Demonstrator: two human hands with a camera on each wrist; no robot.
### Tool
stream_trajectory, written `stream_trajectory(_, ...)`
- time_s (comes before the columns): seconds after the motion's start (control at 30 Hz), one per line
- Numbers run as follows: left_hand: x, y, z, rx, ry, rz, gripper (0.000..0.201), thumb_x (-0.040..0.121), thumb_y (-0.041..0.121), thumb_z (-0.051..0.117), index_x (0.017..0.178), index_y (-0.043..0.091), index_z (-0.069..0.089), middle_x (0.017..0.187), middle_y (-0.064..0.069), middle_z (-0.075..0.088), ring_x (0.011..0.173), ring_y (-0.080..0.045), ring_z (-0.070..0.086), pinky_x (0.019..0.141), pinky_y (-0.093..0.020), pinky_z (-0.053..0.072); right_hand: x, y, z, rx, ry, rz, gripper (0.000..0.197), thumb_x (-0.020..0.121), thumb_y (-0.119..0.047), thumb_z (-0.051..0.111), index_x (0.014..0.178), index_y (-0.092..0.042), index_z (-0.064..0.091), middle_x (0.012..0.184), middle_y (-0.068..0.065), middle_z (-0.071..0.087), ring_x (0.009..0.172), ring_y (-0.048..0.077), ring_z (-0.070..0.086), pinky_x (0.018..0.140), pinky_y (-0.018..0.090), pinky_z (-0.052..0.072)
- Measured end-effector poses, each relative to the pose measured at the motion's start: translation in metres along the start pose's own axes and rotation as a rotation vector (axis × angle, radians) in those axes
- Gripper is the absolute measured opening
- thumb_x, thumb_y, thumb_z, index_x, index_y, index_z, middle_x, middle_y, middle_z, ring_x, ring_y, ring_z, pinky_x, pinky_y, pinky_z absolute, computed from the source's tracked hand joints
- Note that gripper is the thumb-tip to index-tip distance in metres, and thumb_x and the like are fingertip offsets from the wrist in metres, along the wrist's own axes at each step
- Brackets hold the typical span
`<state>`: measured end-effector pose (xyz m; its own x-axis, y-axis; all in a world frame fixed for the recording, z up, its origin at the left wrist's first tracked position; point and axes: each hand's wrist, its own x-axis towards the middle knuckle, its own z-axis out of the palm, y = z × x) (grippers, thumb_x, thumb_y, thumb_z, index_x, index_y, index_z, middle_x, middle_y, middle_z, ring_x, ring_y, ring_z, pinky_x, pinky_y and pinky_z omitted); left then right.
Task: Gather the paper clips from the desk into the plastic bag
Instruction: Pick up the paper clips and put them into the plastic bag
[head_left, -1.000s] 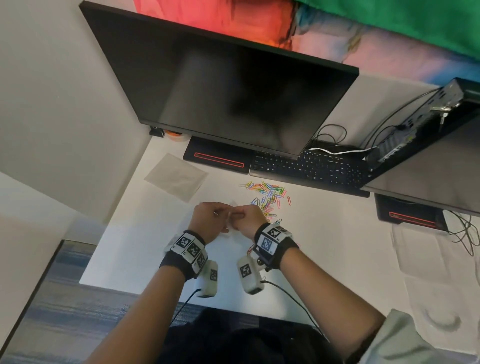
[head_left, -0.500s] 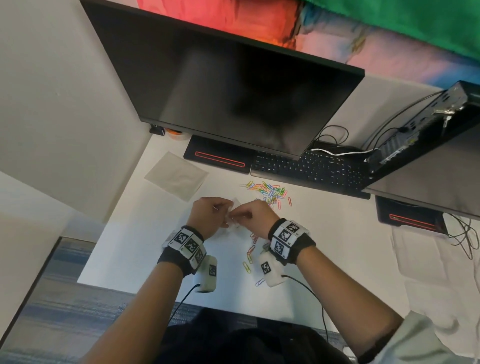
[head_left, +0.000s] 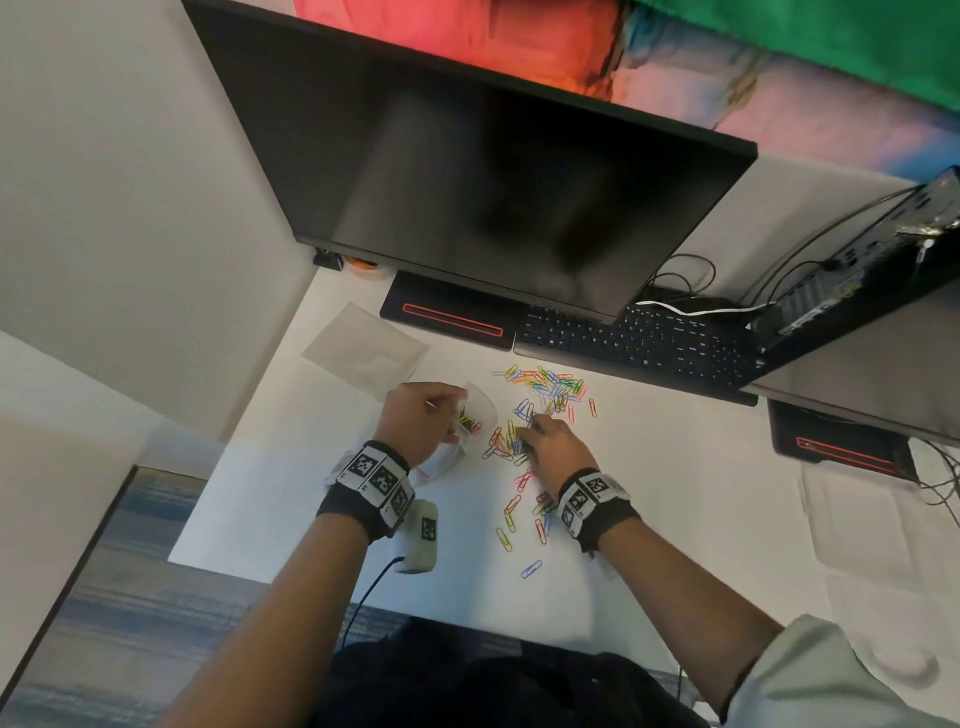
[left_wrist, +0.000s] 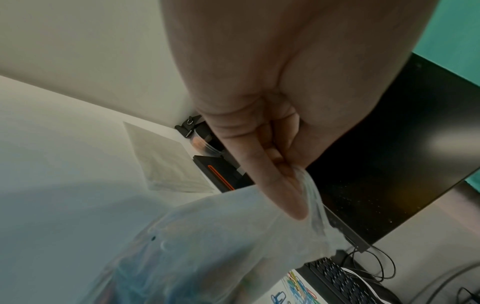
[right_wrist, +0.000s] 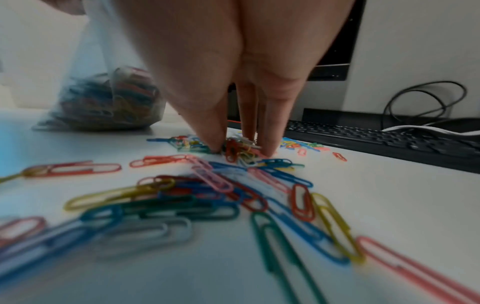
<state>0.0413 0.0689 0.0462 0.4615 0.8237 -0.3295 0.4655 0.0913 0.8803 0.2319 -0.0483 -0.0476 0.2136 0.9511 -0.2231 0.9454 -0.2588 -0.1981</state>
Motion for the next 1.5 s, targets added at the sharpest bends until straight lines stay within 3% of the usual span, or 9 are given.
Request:
stream_trajectory(0.13,0.0,-0.001,0.003,-0.018,0.0,-0.014,0.018,0.095,0.014,0.058,0.099,0.013,0.076,0.073,-0.007,0.072,0.065,-0.022,0.074,0.075,-0.038,0.063,0.004,0.006,-0.004,0.109,0.025,0.021,0.034,0.084,-0.001,0.064,0.115,-0.014,0.069,0.116,0.006,0.065,0.104,0.023,0.061,0.094,0.028,0.05)
stream_trajectory(0.33,0.003,-0.004,0.006,-0.017,-0.006,-0.014,0.019,0.095,0.011,0.057,0.097,0.012,0.077,0.069,-0.005,0.071,0.065,-0.023,0.074,0.075,-0.039,0.063,-0.004,0.022,-0.034,0.815,0.22,0.505,0.017,0.084,-0.016,0.073,0.101,-0.015,0.074,0.085,-0.002,0.073,0.063,0.004,0.066,0.065,0.016,0.056)
stream_trajectory(0.47,0.002,-0.002,0.01,-0.014,-0.016,-0.004,0.019,0.095,0.011,0.058,0.1,0.011,0.076,0.069,-0.004,0.071,0.064,-0.02,0.073,0.072,-0.034,0.063,-0.008,0.016,-0.057,1.281,0.16,0.488,0.021,0.085,-0.009,0.07,0.106,-0.009,0.07,0.101,0.011,0.074,0.08,0.013,0.074,0.077,0.022,0.058)
stream_trajectory(0.63,-0.002,0.002,0.021,-0.034,-0.031,0.002,0.018,0.094,0.007,0.058,0.098,0.006,0.075,0.065,-0.005,0.066,0.065,-0.021,0.071,0.063,-0.026,0.062,-0.013,-0.022,-0.081,1.431,0.068,0.292,0.024,0.088,-0.006,0.065,0.112,-0.002,0.067,0.102,0.01,0.073,0.09,0.02,0.073,0.079,0.024,0.058)
stream_trajectory(0.9,-0.002,0.004,0.022,0.021,-0.023,0.006,0.017,0.094,0.008,0.059,0.098,0.008,0.076,0.063,0.0,0.067,0.053,-0.012,0.067,0.061,-0.027,0.062,0.002,-0.058,-0.066,0.822,0.152,0.242,0.013,0.075,-0.009,0.078,0.087,-0.013,0.078,0.075,-0.004,0.069,0.064,-0.003,0.058,0.061,0.005,0.042)
stream_trajectory(1.07,0.0,0.002,0.02,0.049,-0.032,0.001,0.019,0.094,0.008,0.058,0.094,0.012,0.077,0.066,-0.003,0.07,0.058,-0.017,0.071,0.068,-0.035,0.063,0.009,-0.062,-0.073,0.6,0.119,0.094,0.017,0.083,-0.004,0.065,0.09,-0.012,0.078,0.082,0.004,0.075,0.067,0.007,0.058,0.067,0.009,0.04)
stream_trajectory(1.2,0.0,0.003,0.02,0.058,-0.033,0.0,0.021,0.094,0.005,0.056,0.096,0.012,0.076,0.072,-0.007,0.072,0.062,-0.019,0.073,0.068,-0.033,0.063,0.013,-0.062,-0.07,0.538,0.097,0.073,0.014,0.084,-0.009,0.067,0.09,-0.015,0.078,0.083,0.003,0.075,0.065,0.006,0.057,0.062,0.003,0.037)
stream_trajectory(1.4,0.004,0.005,0.015,0.031,-0.028,0.01,0.018,0.095,0.01,0.058,0.1,0.012,0.075,0.074,-0.006,0.072,0.064,-0.02,0.074,0.071,-0.035,0.063,0.011,-0.064,-0.074,0.457,0.014,-0.068,0.031,0.089,-0.001,0.05,0.095,-0.014,0.078,0.086,0.008,0.075,0.071,0.02,0.066,0.07,0.018,0.045)
stream_trajectory(1.5,0.008,0.006,0.007,0.037,-0.012,0.02,0.02,0.095,0.008,0.056,0.1,0.012,0.075,0.071,-0.002,0.071,0.063,-0.02,0.074,0.072,-0.038,0.063,0.008,-0.053,-0.084,0.698,0.061,-0.009,0.03,0.09,-0.005,0.055,0.094,-0.025,0.077,0.091,-0.01,0.074,0.082,0.002,0.067,0.075,0.011,0.05)
